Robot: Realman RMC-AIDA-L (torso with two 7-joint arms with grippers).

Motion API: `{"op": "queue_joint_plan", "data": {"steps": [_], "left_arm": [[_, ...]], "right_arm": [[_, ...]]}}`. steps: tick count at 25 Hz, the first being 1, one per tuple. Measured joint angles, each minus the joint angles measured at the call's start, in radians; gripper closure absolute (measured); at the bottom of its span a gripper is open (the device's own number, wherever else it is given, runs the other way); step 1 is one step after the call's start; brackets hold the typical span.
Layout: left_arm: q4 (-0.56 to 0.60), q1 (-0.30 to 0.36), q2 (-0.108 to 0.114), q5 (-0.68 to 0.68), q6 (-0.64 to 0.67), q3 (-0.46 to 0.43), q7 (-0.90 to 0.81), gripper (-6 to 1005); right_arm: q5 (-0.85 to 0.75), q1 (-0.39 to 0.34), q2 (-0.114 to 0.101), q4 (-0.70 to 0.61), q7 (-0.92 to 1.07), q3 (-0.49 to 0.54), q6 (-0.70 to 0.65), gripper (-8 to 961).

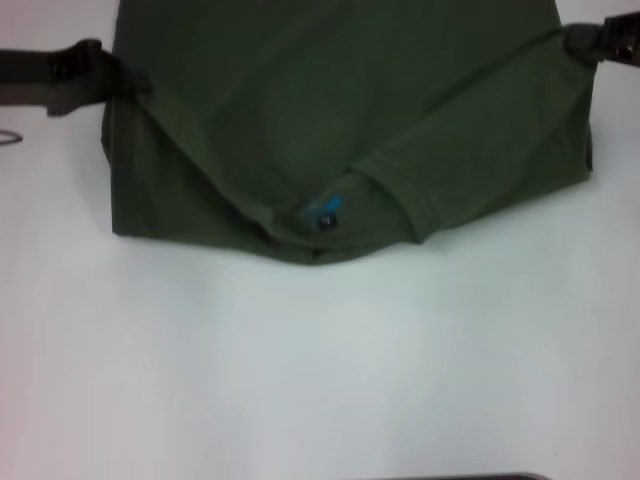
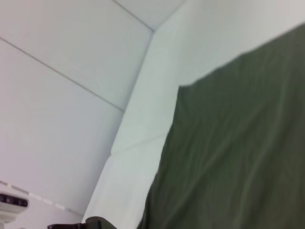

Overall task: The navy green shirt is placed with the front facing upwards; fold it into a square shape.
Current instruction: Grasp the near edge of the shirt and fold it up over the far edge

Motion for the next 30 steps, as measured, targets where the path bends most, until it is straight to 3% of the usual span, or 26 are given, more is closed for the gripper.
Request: {"op": "queue_joint_plan", "data": {"steps": [3, 7, 16, 23, 30], "left_arm": [[0.003, -0.018, -0.021, -0.012, -0.084, 0.001, 0.027, 974], [0.008, -0.031, -0.057, -0.063, -0.169, 0.009, 0.11, 974], [0.009, -0.051, -0.063, -0.073, -0.394, 0.119, 0.116, 974], [0.007, -0.063, -0.043, -0.076, -0.429, 0.15, 0.118, 973], [0.007, -0.087, -0.044, -0.069, -0.522, 0.199, 0.11, 973]], "right_arm": [[0.017, 0.008, 0.024, 0.006, -0.014, -0.004, 0.067, 941], [0.037, 0.02, 0.074, 0.006, -0.046, -0.005, 0.204, 942], [0.061, 0.027, 0.09, 0.014, -0.079, -0.006, 0.369, 941], [0.062, 0.038, 0.092, 0.014, -0.102, -0.008, 0.428, 942], [0.062, 0.069, 0.1, 0.014, -0.109, -0.024, 0.487, 941]]}}
